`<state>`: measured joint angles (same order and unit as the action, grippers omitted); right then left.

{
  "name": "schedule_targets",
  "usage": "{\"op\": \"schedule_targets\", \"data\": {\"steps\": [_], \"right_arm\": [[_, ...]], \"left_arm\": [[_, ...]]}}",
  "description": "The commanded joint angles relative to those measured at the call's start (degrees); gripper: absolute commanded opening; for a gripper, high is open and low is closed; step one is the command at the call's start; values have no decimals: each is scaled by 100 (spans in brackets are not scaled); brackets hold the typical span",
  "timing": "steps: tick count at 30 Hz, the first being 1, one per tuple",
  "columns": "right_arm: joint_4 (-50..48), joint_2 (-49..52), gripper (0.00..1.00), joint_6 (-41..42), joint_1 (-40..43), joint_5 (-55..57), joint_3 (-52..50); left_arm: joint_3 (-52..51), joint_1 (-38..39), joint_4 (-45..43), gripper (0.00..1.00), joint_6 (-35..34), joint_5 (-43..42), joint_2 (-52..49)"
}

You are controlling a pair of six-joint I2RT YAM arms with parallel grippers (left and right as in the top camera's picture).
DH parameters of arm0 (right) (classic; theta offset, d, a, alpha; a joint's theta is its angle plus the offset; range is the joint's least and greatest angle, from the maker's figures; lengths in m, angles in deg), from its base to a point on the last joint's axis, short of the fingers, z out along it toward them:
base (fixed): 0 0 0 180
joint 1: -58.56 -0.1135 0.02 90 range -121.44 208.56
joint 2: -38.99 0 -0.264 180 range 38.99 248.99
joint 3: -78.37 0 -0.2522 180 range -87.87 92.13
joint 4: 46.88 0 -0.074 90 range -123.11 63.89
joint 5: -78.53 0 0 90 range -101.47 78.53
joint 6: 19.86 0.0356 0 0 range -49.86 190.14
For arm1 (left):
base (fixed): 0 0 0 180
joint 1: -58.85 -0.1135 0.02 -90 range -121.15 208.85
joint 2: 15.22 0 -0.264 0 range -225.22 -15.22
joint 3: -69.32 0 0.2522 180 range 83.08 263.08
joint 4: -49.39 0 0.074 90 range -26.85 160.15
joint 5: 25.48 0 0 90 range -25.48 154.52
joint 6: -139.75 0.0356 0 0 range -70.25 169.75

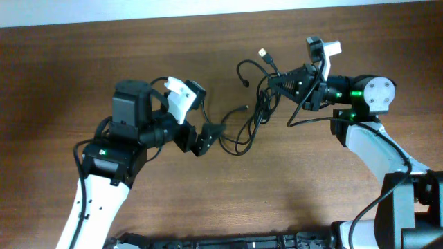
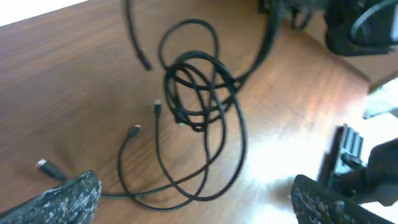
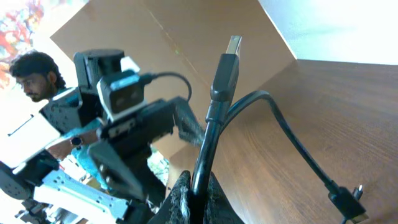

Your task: Untangle cables

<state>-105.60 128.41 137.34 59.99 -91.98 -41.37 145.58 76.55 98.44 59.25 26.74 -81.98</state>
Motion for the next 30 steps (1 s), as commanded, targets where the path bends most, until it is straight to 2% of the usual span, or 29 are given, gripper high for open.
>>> {"op": "schedule_targets", "data": {"steps": [1,10,16,29,30], "right_arm": [[-37,-68,4,315,20,511,208],[26,-68,4,612,20,841,208],[22,-68,4,841,20,922,210],[17,-68,4,979,20,920,210],[17,-68,4,979,20,920,212]], "left_arm": [[85,254,-120,98,52,-190,-341],[85,970,-1327,99,-105,-170,-1145],[85,1178,-1847,98,-107,90,-1641],[85,1266,-2057,100,-103,94,-2490],[85,1266,-2074,93,-103,92,-2514]]}}
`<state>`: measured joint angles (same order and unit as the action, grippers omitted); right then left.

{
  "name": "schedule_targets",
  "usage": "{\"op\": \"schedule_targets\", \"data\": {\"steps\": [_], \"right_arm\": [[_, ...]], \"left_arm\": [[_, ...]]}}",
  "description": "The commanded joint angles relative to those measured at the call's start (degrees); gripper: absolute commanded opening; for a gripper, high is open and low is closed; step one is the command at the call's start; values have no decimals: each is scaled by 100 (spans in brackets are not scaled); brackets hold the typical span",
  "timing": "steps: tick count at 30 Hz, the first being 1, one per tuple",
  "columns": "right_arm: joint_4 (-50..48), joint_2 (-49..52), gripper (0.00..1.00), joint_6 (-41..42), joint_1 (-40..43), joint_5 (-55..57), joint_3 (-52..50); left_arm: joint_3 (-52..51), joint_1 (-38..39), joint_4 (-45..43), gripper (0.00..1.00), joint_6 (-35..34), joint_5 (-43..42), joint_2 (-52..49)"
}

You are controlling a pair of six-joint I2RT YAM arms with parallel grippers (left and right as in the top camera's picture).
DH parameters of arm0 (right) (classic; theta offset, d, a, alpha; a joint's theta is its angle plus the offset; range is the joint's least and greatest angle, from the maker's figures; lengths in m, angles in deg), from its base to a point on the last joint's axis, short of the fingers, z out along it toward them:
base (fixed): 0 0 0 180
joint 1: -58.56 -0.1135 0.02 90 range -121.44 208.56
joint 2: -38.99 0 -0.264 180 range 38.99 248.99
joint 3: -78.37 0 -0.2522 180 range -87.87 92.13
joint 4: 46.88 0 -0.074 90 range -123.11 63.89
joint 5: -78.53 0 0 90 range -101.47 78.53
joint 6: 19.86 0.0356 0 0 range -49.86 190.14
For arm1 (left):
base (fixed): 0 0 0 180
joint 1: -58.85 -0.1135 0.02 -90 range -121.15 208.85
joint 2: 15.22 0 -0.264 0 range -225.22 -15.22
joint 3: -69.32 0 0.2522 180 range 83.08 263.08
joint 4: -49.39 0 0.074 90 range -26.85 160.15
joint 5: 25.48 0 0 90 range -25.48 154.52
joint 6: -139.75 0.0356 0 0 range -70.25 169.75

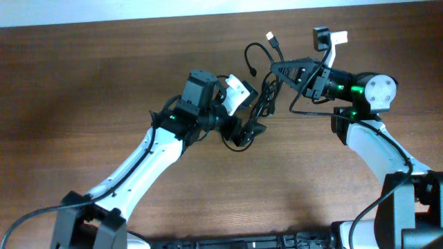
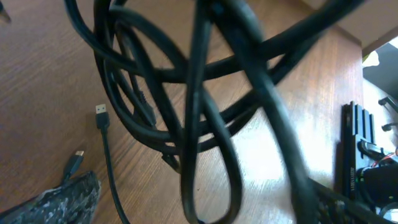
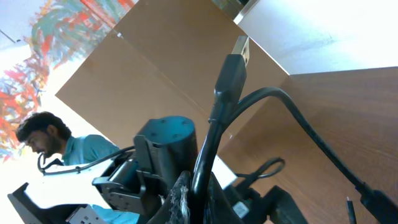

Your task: Untangle cables

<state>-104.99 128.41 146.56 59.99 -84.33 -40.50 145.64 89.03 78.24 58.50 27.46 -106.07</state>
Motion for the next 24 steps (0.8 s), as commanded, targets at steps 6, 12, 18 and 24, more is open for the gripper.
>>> {"op": "schedule_targets", "data": {"steps": [6,12,18,24], "right_arm": [[-44,-68,4,164,9,153,125],[-63,-68,4,258,9,111,125],[-439,-68,4,498,-31,28,122],[-485,-68,4,511,-61,-103,122]], "left_arm": [[79,22,-348,40,17,195,-114],[79,22,-581,38,15,192,-114],[79,22,-671,10,28,195,-120],[81,15,-1040,0,118,192,-129]]}}
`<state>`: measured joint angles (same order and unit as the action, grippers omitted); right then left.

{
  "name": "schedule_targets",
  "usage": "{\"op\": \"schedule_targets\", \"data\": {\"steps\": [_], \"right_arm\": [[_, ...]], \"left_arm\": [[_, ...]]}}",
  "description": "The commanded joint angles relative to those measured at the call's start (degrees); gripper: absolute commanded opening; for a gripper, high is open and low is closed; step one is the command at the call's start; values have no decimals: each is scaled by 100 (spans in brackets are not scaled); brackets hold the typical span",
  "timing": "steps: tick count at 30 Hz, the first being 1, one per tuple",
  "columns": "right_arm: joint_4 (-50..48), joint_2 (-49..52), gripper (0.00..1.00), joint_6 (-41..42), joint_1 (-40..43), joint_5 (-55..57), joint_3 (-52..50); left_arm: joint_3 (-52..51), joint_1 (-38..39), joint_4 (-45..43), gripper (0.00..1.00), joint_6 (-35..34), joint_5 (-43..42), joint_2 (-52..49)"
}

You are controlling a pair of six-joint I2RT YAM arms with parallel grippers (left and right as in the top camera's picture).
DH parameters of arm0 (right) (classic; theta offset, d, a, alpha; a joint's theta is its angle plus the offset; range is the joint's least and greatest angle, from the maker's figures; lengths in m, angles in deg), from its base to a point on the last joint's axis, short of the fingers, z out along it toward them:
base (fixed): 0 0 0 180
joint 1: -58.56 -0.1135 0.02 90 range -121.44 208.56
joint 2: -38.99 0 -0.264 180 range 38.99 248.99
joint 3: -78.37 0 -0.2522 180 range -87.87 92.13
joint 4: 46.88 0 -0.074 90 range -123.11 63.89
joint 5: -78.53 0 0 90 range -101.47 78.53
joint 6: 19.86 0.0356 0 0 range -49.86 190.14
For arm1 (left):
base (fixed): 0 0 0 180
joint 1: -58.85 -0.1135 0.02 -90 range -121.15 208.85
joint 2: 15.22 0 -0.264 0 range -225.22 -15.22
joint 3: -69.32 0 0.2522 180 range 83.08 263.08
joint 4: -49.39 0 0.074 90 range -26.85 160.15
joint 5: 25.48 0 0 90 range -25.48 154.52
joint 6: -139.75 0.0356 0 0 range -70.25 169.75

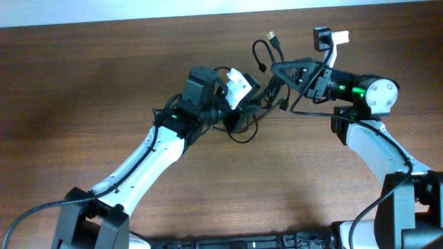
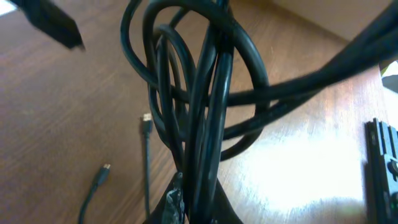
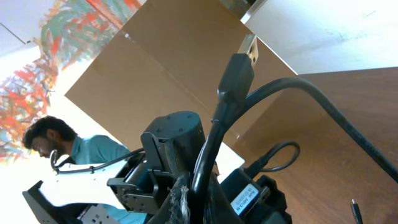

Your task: Untangle cables

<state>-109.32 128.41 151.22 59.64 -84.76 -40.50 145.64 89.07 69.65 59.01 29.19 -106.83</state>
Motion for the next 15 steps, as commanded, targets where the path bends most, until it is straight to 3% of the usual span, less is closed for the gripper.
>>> {"op": "schedule_targets", "data": {"steps": [1,5,8,12,15], "right_arm": [[-52,-68,4,46,-26,-57,122],[188,-68,4,39,131,-61,122],[208,-68,4,44,365,-92,122],[518,-68,4,-33,699,-127,118],[1711,-68,4,-588,966,-122,118]], "left_arm": [[81,-9,-221,0,48,26,-35],[81,-439,-39,0,-1309,1508,264],[81,-881,313,0,-1945,2090,555],[81,-1440,350,0,-2155,1421,931],[81,-1652,293,0,-1904,380,1202]]}}
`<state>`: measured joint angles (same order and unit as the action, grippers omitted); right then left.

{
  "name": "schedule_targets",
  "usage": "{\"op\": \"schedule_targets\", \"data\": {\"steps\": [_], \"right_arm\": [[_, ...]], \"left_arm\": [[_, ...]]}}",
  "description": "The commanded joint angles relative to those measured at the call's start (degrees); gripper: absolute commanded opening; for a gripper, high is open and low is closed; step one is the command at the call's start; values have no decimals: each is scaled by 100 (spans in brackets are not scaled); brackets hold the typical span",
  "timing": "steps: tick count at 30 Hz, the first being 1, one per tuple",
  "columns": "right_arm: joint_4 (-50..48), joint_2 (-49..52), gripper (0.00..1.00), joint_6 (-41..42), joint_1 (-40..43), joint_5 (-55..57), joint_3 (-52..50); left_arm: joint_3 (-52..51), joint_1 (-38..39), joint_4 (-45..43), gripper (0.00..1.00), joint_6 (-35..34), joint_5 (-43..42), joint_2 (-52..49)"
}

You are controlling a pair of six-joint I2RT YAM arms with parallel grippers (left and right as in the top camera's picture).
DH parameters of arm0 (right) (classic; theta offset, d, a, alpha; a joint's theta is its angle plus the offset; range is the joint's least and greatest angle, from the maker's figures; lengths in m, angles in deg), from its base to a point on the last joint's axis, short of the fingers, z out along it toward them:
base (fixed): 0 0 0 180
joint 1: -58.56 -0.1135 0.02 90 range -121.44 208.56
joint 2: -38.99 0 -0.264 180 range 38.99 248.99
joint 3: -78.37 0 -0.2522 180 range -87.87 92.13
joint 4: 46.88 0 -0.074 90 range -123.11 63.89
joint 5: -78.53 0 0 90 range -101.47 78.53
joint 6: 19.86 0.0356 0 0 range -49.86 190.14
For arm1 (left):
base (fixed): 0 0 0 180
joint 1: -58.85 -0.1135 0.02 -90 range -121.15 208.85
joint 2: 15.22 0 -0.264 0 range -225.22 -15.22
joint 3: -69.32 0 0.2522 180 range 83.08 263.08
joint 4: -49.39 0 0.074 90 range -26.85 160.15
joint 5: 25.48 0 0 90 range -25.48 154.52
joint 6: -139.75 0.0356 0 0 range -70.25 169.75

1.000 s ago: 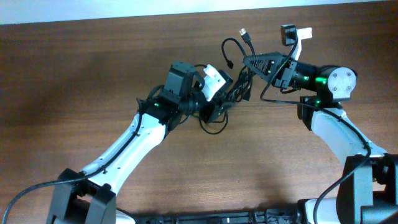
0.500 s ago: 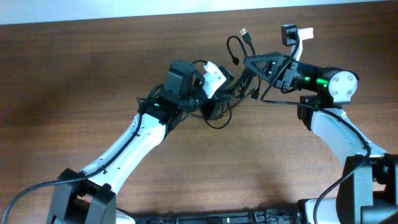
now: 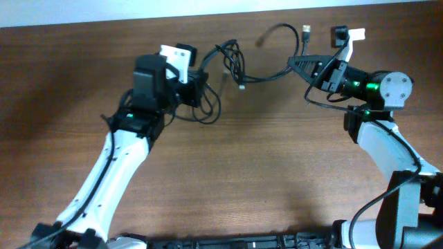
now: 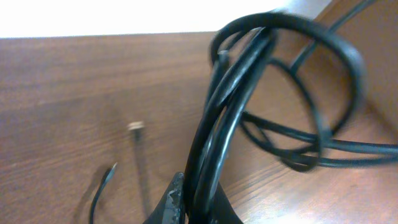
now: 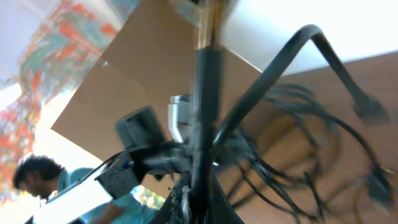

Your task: Untangle cables

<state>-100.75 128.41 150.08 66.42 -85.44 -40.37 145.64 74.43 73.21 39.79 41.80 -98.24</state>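
Note:
A tangle of black cables [image 3: 221,62] hangs over the back of the table, stretched between both arms. My left gripper [image 3: 197,90] is shut on a bunch of loops [image 4: 249,99], lifted above the wood. My right gripper [image 3: 308,66] is shut on one cable just below its USB plug [image 3: 305,30], which points up past the fingers [image 5: 186,199]. A strand [image 3: 266,75] runs taut from the knot to the right gripper. Loose plug ends [image 4: 134,127] dangle below the left-held loops.
The brown wooden table [image 3: 277,180] fills the view, with a white wall along its back edge [image 3: 208,7]. A black rail [image 3: 228,242] lies along the front edge. In the right wrist view a person [image 5: 37,168] shows in the background.
My left gripper has moved left and back with the cable bunch. My right gripper has shifted right. The cables, bunched between the arms before, are now pulled out into a longer span.
First my left gripper stood open near the cable pile on the table while the right held a cable by its plug. Then the left sat around the loops. Then it was shut on them, close to the right gripper. Now both grippers are apart.

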Motion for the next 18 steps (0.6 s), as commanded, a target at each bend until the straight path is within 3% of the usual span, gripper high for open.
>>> {"op": "schedule_targets", "data": {"steps": [1,5,9,11,13,18], "right_arm": [[1414,-66,4,-717,365,-55,105],[2935,-66,4,-1458,466,-55,105],[3423,-68,48,-1674,448,-59,105],[3425,-68,65,-1674,444,-83,105],[3414,-68,72,-1676,444,-136,105],[2378,-68,72,-1687,116,-549,105]], "left_arm": [[81,-192,-81,0,240,-1211,437],[81,-192,-98,0,662,-1377,693],[81,-192,-212,0,809,-1353,855],[81,-192,-175,0,1228,-1353,852],[81,-184,-188,0,1679,-1353,852],[81,-70,-188,0,2022,-1355,852]]}}
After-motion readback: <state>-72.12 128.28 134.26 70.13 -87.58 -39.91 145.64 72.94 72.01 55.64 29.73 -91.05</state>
